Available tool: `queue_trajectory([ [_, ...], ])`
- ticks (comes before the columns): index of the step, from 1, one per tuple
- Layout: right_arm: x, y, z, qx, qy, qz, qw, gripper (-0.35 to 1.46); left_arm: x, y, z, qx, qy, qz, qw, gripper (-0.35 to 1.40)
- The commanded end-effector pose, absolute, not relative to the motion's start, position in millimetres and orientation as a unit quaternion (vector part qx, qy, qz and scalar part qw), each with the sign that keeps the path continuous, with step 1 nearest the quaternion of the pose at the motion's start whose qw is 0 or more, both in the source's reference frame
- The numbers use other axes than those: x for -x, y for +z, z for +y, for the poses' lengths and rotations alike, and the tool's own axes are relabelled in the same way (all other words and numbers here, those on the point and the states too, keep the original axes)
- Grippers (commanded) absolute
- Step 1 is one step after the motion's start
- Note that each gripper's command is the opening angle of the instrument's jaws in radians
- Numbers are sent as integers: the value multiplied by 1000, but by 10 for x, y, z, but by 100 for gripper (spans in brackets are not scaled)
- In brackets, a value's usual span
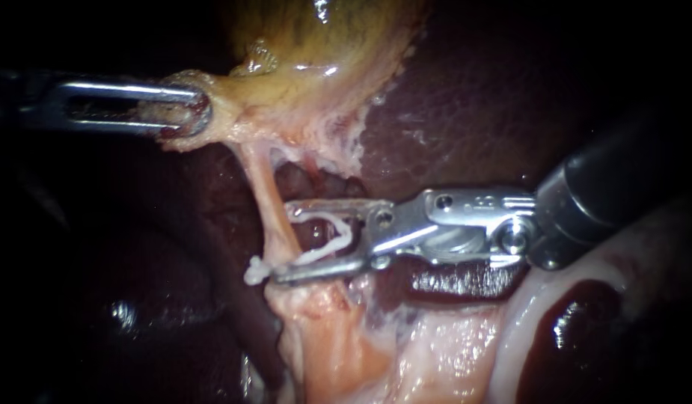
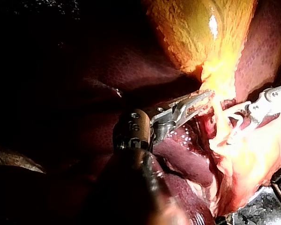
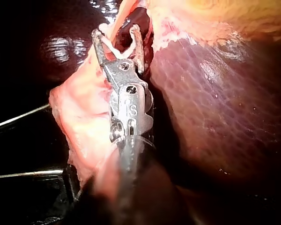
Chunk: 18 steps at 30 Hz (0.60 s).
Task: Clipping second clip left tube
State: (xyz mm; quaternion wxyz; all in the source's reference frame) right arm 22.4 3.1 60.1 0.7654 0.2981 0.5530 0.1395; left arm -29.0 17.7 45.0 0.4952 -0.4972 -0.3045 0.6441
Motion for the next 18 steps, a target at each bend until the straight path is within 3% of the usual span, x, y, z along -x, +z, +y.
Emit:
queue_trajectory([
  [1,-231,599,30,-299,139,559,760,50,291,451,176,497,644,-305,495,-35],
  [6,-256,588,22,-313,124,587,736,50,293,452,176,497,644,-305,495,-35],
  [18,-254,548,-2,-341,95,612,707,49,291,451,176,497,644,-306,494,-35],
])
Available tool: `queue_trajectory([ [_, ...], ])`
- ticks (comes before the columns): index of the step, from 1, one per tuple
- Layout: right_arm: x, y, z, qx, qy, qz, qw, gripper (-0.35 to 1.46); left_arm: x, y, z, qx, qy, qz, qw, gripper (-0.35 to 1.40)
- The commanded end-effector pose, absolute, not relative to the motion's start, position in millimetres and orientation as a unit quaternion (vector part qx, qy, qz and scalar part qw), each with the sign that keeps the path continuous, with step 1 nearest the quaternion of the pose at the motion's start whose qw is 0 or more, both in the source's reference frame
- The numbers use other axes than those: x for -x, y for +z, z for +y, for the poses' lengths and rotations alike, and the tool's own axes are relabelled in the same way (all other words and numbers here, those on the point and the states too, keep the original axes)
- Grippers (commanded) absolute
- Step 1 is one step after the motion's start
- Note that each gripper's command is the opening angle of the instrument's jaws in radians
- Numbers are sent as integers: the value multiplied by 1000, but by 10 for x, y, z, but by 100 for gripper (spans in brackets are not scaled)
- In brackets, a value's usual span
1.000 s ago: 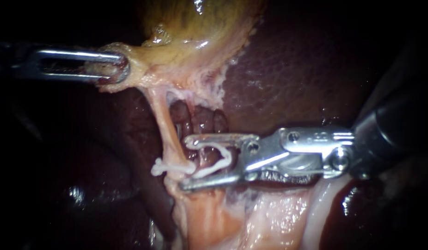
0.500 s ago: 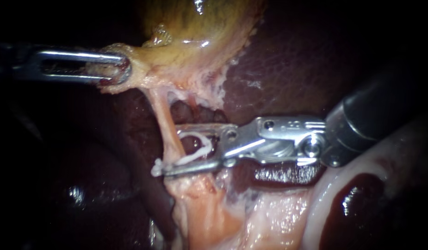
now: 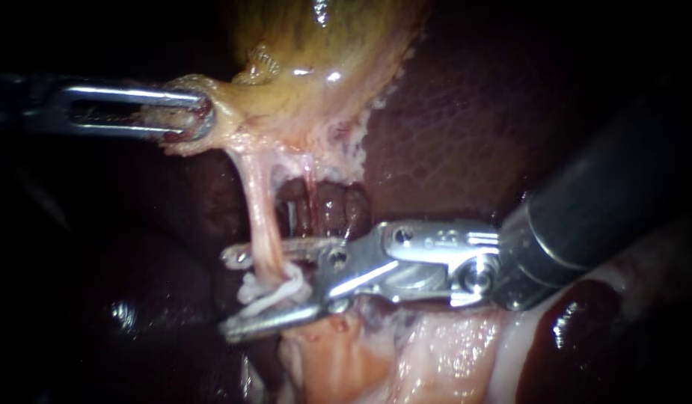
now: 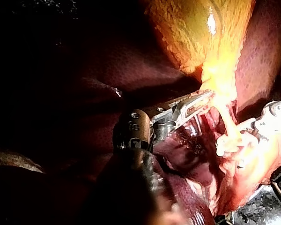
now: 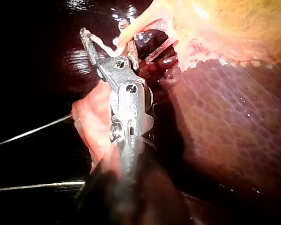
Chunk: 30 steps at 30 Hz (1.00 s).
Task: Clipping second clip left tube
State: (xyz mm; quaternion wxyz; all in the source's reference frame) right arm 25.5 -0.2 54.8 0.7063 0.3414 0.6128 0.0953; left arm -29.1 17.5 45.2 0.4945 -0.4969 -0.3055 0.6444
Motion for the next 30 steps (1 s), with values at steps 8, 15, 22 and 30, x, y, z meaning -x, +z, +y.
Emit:
queue_trajectory([
  [8,-245,549,-2,-351,103,608,705,28,291,451,176,497,644,-306,494,-35],
  [15,-239,551,2,-364,119,601,702,9,291,451,176,497,644,-306,495,-35],
  [22,-235,549,2,-373,118,599,699,-32,291,451,176,497,644,-306,495,-35],
  [30,-234,550,3,-382,115,598,695,-35,292,451,176,497,644,-306,495,-35],
])
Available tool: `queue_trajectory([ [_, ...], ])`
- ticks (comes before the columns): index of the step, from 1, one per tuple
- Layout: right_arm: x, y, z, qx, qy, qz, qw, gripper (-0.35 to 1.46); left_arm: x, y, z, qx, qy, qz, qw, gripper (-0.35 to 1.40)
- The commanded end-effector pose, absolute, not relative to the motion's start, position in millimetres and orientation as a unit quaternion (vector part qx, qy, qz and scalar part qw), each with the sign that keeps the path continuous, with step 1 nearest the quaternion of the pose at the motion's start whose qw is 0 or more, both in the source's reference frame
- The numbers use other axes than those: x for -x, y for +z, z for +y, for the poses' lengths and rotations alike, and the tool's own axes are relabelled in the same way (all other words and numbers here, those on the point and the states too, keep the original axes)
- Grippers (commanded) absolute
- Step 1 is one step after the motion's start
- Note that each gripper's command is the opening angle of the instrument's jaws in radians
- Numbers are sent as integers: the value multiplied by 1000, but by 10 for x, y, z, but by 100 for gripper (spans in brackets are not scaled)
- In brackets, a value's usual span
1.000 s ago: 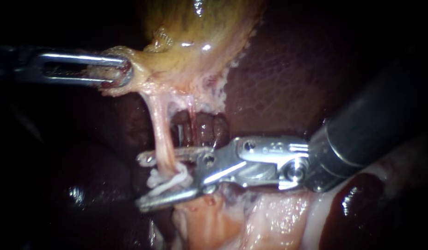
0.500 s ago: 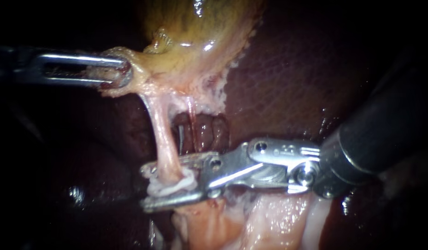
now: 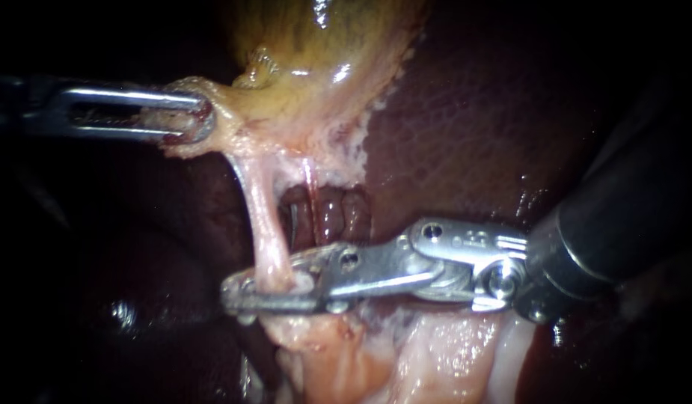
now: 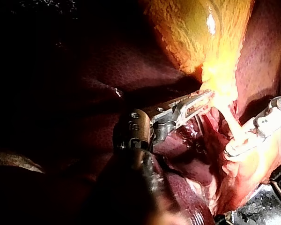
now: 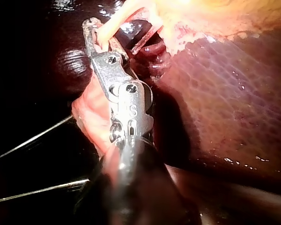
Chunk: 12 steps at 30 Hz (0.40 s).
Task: Clipping second clip left tube
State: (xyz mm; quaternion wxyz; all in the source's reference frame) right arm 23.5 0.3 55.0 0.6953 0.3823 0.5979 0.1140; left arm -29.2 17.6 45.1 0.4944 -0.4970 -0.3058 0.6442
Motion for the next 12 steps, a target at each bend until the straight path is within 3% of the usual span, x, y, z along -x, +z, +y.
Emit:
queue_trajectory([
  [1,-234,550,3,-381,114,596,697,-35,292,451,176,497,644,-306,495,-35],
  [12,-232,557,7,-382,111,589,703,-35,293,452,177,497,644,-306,495,-35],
])
